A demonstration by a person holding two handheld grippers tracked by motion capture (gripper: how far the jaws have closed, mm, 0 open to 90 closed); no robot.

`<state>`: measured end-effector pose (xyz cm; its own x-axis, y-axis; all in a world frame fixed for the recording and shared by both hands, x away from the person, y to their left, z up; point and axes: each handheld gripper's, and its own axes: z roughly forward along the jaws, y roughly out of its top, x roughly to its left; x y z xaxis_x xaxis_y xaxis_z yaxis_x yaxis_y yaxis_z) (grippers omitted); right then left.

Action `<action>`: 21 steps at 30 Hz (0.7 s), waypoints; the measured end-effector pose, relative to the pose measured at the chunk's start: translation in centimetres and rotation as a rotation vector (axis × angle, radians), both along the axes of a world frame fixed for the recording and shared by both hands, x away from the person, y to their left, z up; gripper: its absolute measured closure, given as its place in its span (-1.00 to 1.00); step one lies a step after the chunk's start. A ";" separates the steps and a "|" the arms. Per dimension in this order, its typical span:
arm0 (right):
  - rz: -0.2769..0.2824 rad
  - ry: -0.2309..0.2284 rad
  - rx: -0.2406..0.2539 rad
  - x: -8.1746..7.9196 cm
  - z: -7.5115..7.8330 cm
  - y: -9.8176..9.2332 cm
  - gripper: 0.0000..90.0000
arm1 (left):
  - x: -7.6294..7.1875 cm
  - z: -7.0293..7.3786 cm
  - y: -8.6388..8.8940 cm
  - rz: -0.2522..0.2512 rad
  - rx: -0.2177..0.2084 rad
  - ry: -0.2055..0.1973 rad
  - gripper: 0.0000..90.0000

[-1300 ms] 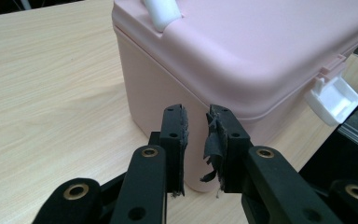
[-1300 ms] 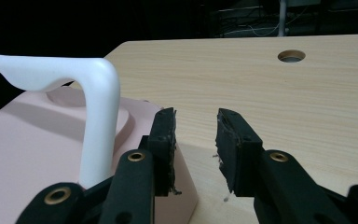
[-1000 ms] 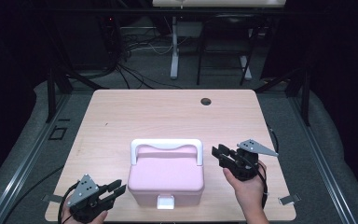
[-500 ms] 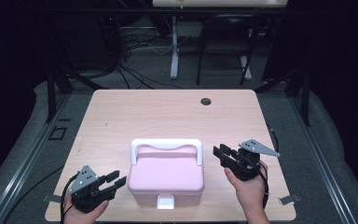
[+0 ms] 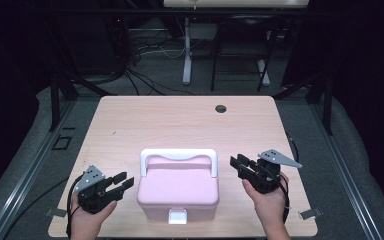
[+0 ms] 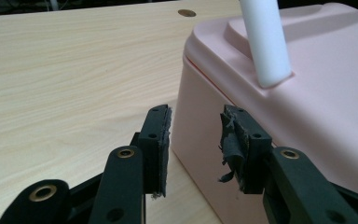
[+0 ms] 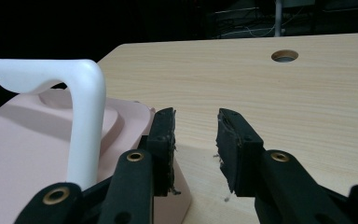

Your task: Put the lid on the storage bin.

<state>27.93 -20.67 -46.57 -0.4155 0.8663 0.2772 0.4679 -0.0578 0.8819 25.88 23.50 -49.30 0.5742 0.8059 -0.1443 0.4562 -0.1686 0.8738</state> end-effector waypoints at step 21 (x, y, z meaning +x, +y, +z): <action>0.006 0.011 -0.017 0.3 -0.9 0.1 0.46 | 3.9 -1.7 0.7 0.054 -0.020 0.049 0.36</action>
